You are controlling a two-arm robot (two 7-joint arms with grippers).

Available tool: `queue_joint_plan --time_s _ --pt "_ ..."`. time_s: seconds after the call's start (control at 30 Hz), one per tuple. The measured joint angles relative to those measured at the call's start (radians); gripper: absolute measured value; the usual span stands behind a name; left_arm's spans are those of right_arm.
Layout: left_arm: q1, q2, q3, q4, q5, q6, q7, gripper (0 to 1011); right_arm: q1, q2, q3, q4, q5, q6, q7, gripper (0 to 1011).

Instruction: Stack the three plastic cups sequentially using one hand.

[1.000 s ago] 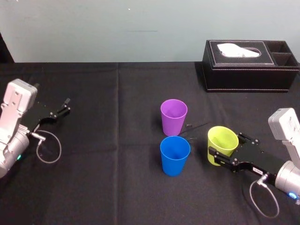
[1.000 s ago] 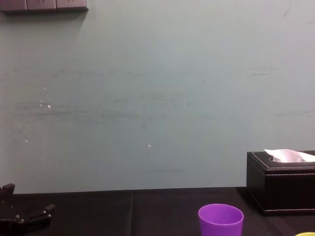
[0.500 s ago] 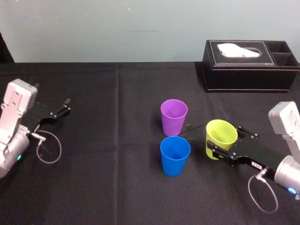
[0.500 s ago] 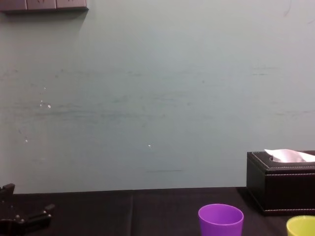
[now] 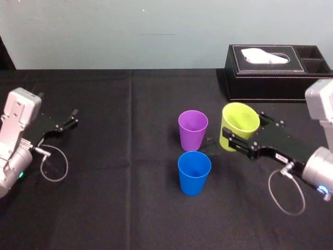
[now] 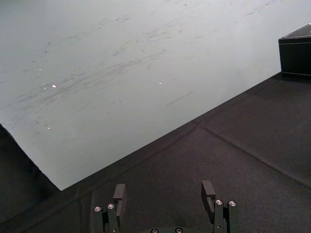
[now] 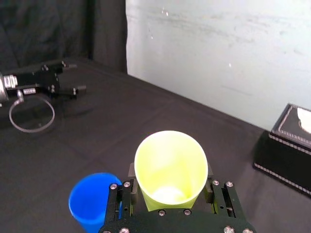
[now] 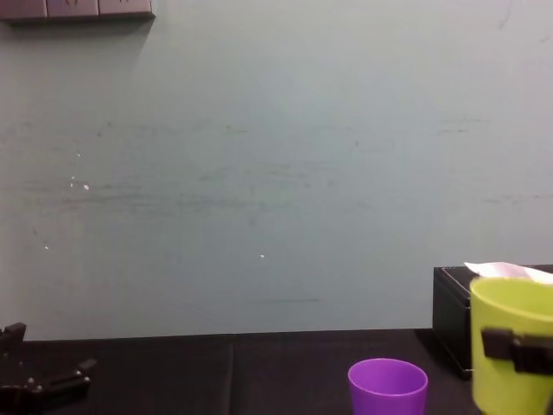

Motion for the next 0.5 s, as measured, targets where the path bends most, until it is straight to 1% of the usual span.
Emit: queue_joint_plan --time_s 0.17,0.2,0.3,0.33,0.5 --pt "0.0 0.0 0.0 0.0 0.0 0.0 0.0 1011 0.054 -0.019 -0.026 -0.008 0.003 0.027 -0.012 732" --pt "0.0 0.0 0.0 0.0 0.0 0.0 0.0 1011 0.054 -0.019 -0.026 -0.008 0.003 0.027 -0.012 732" --pt "0.0 0.0 0.0 0.0 0.0 0.0 0.0 1011 0.103 -0.038 -0.052 0.008 0.001 0.048 -0.017 732" --pt "0.0 0.0 0.0 0.0 0.0 0.0 0.0 1011 0.103 -0.038 -0.052 0.008 0.001 0.048 -0.017 732" --pt "0.0 0.0 0.0 0.0 0.0 0.0 0.0 1011 0.181 -0.07 -0.095 0.051 -0.004 0.079 -0.023 732"
